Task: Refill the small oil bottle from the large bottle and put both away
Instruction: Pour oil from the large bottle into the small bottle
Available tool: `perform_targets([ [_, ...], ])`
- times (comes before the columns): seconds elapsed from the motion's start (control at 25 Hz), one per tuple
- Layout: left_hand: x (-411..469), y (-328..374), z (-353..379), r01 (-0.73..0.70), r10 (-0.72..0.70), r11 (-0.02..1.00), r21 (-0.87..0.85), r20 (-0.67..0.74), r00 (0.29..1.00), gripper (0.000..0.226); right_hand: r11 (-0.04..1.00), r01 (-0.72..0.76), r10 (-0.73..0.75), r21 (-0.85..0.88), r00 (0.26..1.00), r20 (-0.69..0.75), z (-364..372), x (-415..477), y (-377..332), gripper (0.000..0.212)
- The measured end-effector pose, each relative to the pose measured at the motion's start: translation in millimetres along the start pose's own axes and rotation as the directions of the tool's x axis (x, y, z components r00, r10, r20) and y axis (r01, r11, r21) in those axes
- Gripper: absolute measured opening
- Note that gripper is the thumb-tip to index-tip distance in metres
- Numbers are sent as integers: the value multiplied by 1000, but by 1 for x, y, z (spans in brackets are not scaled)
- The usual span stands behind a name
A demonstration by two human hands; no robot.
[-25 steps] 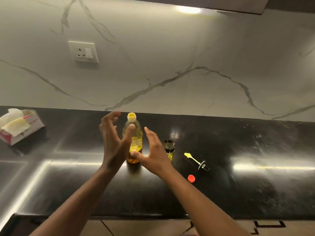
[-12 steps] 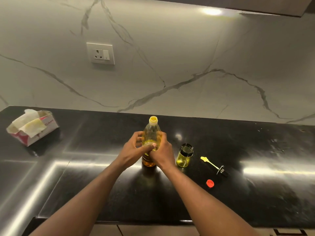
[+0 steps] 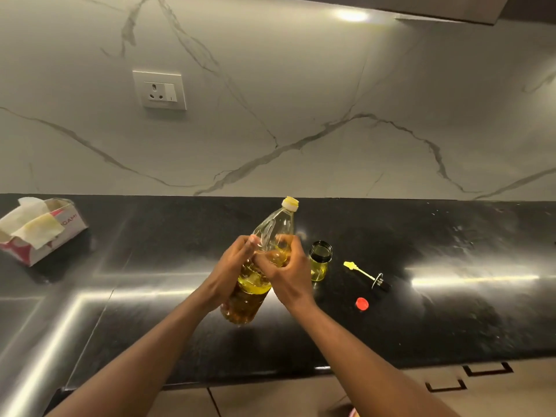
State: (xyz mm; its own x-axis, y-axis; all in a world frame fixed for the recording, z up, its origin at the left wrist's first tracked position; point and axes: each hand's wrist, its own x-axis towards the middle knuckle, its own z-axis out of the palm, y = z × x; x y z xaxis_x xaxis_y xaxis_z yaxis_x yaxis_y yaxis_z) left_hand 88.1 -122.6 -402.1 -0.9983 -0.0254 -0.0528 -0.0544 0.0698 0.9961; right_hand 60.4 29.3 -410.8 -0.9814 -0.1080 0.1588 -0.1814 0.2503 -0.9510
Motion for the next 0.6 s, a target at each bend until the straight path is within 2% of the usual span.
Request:
perform_targets([
  [0.08,-9,-2,2,16,-19,1000,24,105,994,80,997,-27,30,76,999,-30,-7,-12,-2,65],
  [0.24,-26,-1,17,57,-83,991,124,218,972,102,983,-116,126,140,990,-68,-21,-32,2,70],
  [0.4,-32,-13,30,90,-139,980,176,292,946,88,948,-279,292,155,954,-67,-32,-46,12,87],
  [0.6,-26,-22,38,146,-186,976,161,273,944,71,897,-403,413,182,911,-18,-39,-46,17,83],
])
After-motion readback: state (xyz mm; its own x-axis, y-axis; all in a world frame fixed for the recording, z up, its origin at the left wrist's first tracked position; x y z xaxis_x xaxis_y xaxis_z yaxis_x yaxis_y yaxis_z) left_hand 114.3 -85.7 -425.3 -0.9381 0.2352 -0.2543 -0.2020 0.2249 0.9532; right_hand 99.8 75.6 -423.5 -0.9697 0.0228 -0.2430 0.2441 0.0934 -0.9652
